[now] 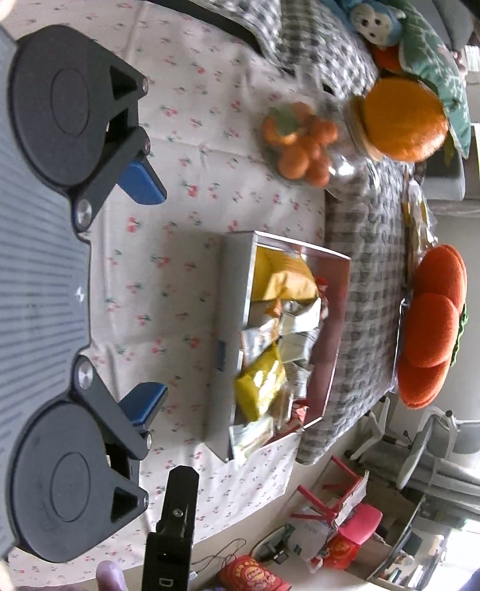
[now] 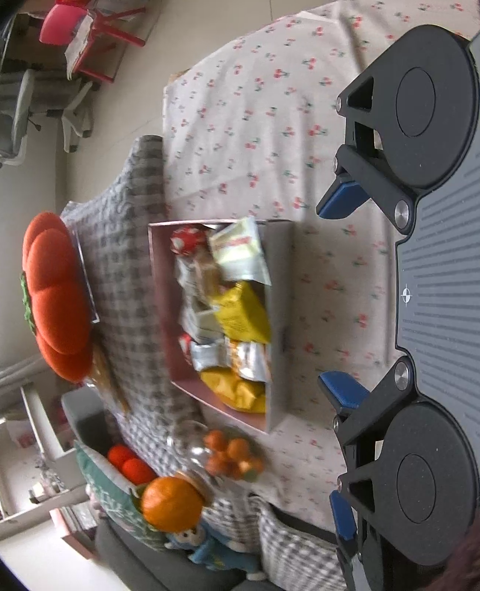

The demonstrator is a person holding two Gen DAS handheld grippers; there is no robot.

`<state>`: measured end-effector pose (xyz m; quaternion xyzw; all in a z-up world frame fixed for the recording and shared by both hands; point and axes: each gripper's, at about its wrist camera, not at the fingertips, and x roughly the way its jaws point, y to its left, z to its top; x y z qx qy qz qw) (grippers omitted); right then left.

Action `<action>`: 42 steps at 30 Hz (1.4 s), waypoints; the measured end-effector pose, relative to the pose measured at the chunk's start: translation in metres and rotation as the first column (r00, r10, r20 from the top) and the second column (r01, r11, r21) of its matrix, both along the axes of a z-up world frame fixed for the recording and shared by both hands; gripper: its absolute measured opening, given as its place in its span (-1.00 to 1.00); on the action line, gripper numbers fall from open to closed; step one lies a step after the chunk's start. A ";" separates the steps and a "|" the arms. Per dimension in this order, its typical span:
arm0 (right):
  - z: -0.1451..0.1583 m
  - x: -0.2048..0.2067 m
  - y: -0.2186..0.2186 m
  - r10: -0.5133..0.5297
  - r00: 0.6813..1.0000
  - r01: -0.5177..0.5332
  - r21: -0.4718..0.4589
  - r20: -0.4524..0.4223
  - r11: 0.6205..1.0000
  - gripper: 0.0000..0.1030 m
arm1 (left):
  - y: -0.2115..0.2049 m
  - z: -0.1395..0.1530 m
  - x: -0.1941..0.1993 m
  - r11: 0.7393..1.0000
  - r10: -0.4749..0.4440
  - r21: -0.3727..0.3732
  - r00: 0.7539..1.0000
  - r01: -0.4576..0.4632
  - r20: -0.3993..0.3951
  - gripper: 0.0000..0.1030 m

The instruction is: Organize snacks

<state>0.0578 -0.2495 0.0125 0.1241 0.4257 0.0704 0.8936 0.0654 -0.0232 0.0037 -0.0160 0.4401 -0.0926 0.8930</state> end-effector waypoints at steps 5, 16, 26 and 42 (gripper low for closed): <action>-0.001 -0.019 0.007 0.015 1.000 -0.015 -0.008 0.005 1.000 0.84 | 0.001 0.002 -0.016 0.998 0.060 0.032 0.998 -0.059 -0.014 0.99; 0.010 -0.041 0.000 -0.002 1.000 0.003 -0.065 0.007 0.998 0.90 | -0.002 0.005 -0.044 0.991 0.103 0.082 0.995 -0.101 -0.018 0.99; 0.005 -0.049 0.011 0.004 1.000 -0.002 -0.136 0.014 0.991 0.90 | -0.003 0.010 -0.050 0.990 0.112 0.090 0.994 -0.111 -0.004 0.99; 0.000 -0.053 0.020 0.036 0.999 -0.036 -0.153 0.001 0.988 0.90 | -0.005 0.011 -0.053 0.987 0.114 0.113 0.993 -0.114 0.006 0.99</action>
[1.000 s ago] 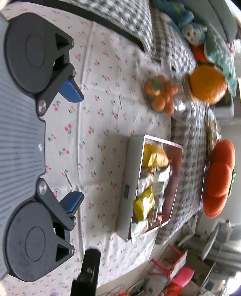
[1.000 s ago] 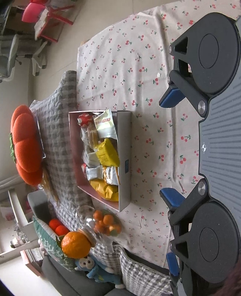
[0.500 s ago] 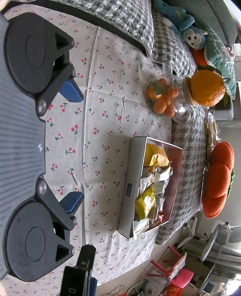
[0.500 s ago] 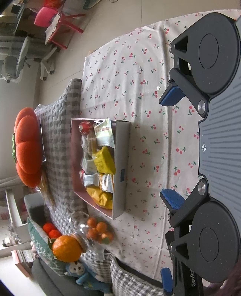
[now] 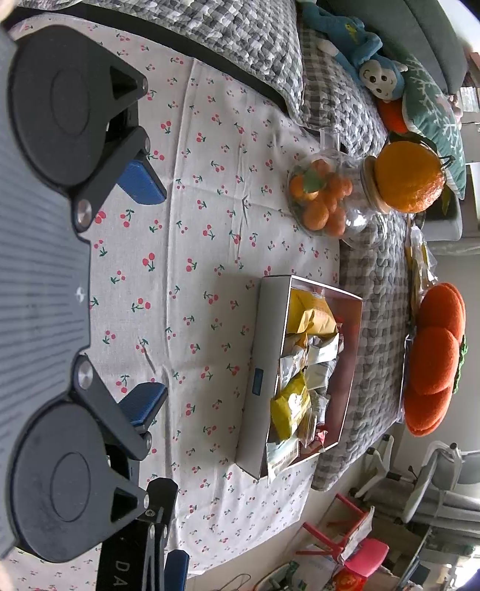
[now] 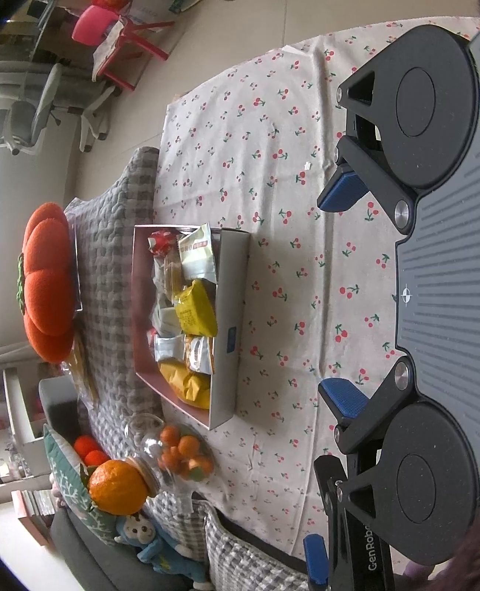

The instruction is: Organize snacks

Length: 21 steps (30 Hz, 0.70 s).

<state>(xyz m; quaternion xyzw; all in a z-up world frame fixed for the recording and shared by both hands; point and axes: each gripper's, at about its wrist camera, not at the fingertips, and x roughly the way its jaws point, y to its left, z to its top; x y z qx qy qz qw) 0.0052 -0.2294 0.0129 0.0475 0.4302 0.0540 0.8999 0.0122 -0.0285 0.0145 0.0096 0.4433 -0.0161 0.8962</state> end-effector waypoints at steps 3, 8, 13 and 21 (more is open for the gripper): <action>-0.001 0.000 0.001 0.002 1.000 -0.002 -0.006 -0.001 1.000 0.90 | 0.000 0.000 0.000 1.000 0.000 -0.001 1.000 0.000 -0.001 0.99; -0.001 0.000 0.001 0.004 1.000 -0.004 -0.005 -0.002 1.000 0.90 | 0.000 0.000 0.000 1.000 0.001 0.000 1.000 -0.001 -0.002 0.99; -0.002 0.000 0.002 0.006 1.000 -0.006 -0.008 -0.006 1.000 0.90 | 0.000 0.000 -0.001 1.000 0.000 -0.004 1.000 0.000 -0.005 0.99; -0.002 0.000 0.002 0.006 1.000 -0.006 -0.009 -0.007 1.000 0.90 | 0.000 -0.001 0.000 1.000 -0.001 -0.005 1.000 0.001 -0.007 0.99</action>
